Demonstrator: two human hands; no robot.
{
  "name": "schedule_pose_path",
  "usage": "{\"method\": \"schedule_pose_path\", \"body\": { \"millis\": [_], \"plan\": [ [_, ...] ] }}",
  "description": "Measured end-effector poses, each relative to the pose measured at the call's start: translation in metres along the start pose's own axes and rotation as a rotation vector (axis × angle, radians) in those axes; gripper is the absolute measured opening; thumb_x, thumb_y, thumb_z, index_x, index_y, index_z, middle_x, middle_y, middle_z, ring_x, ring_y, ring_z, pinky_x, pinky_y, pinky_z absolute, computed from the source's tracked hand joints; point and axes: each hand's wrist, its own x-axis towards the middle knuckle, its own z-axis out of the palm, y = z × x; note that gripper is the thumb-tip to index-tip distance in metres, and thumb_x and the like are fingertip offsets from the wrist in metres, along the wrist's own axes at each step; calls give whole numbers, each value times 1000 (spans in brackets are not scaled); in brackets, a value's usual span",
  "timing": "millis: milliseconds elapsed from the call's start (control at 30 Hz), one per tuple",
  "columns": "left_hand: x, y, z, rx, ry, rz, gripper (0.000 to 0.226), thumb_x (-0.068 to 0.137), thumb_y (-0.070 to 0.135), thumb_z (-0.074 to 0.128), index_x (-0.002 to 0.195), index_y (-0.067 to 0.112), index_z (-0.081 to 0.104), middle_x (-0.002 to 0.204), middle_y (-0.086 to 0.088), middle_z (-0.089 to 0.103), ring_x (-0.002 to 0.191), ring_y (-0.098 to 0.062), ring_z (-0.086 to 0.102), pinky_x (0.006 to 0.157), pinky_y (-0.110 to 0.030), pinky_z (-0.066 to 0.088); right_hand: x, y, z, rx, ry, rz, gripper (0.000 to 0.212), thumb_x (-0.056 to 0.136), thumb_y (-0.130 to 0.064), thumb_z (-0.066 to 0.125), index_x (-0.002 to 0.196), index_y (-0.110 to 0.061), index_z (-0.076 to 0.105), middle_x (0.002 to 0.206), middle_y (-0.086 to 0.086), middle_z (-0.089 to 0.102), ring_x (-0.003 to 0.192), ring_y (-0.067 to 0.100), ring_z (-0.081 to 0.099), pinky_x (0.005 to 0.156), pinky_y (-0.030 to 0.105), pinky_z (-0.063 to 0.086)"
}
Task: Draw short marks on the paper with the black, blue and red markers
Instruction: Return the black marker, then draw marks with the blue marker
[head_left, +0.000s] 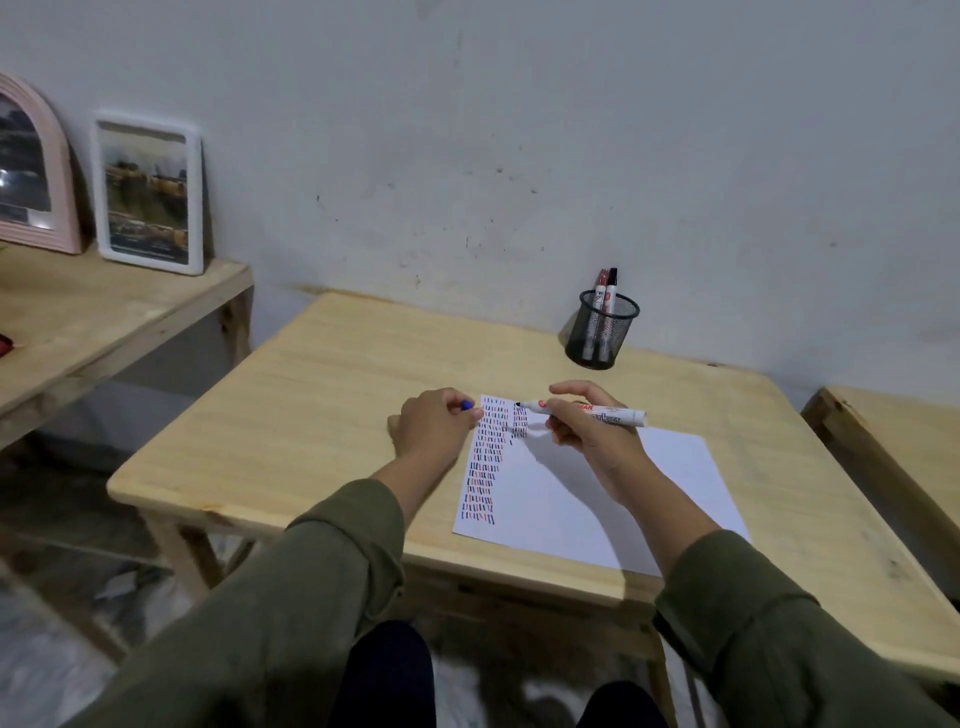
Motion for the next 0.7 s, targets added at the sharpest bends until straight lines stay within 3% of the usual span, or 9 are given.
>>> {"method": "schedule_pose_path", "body": {
  "millis": [167, 333, 700],
  "plan": [
    [1, -8, 7, 73, 0, 61, 31, 83, 50, 59, 106, 30, 66, 106, 12, 70, 115, -17, 53, 88, -35, 28, -1, 13, -8, -56, 36, 42, 19, 79, -1, 66, 76, -19, 72, 62, -1, 54, 56, 12, 38, 55, 23, 33],
    [0, -15, 6, 169, -70, 151, 60, 75, 59, 63, 125, 28, 54, 125, 12, 60, 127, -16, 43, 96, -37, 28, -2, 18, -9, -27, 19, 72, 21, 85, -2, 58, 76, -17, 69, 56, -1, 41, 50, 10, 30, 46, 17, 25],
    [-3, -23, 2, 205, -123, 238, 77, 69, 62, 67, 134, 27, 45, 131, 10, 57, 130, -16, 38, 98, -35, 27, -2, 26, -2, -96, 68, 82, 15, 85, -10, 58, 78, -12, 71, 56, 1, 46, 47, 9, 34, 47, 17, 28]
  ]
}}
